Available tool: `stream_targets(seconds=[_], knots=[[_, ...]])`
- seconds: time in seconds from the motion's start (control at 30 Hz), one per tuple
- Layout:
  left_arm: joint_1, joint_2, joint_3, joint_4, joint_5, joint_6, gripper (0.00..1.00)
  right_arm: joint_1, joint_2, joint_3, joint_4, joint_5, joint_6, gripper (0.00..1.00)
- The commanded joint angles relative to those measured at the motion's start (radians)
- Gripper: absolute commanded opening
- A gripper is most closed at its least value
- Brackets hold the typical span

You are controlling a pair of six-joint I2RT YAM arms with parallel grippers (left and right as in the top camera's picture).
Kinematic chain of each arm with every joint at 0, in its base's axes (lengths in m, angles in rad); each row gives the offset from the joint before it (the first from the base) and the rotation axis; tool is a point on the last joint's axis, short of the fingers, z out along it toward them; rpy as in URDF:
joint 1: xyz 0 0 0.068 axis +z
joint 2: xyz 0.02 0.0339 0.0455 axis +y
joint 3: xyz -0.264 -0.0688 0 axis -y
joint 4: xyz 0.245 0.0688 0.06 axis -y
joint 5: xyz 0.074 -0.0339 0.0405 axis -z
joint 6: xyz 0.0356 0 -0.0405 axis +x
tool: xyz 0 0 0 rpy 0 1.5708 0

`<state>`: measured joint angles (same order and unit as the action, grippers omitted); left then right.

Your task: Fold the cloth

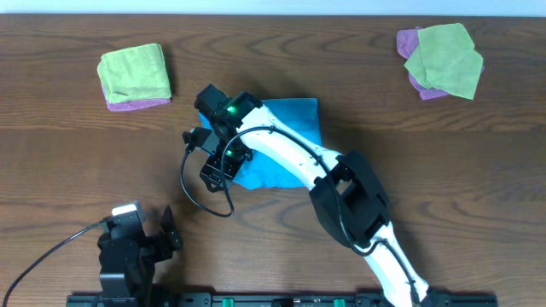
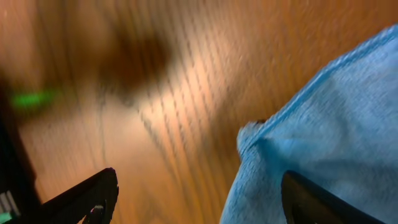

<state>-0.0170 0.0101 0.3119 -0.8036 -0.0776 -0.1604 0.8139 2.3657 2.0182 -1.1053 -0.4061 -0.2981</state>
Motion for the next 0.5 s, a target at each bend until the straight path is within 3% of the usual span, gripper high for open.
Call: stream_targets(seconds=[0.0, 0.47], knots=[[-0.003, -0.006, 0.026, 0.000, -0.038, -0.006, 0.95, 0.000, 0.004, -0.019, 0.024, -0.002, 0.040, 0.84], [-0.003, -0.006, 0.106, 0.006, -0.001, -0.031, 0.95, 0.013, 0.053, -0.019, 0.103, 0.017, 0.082, 0.78]])
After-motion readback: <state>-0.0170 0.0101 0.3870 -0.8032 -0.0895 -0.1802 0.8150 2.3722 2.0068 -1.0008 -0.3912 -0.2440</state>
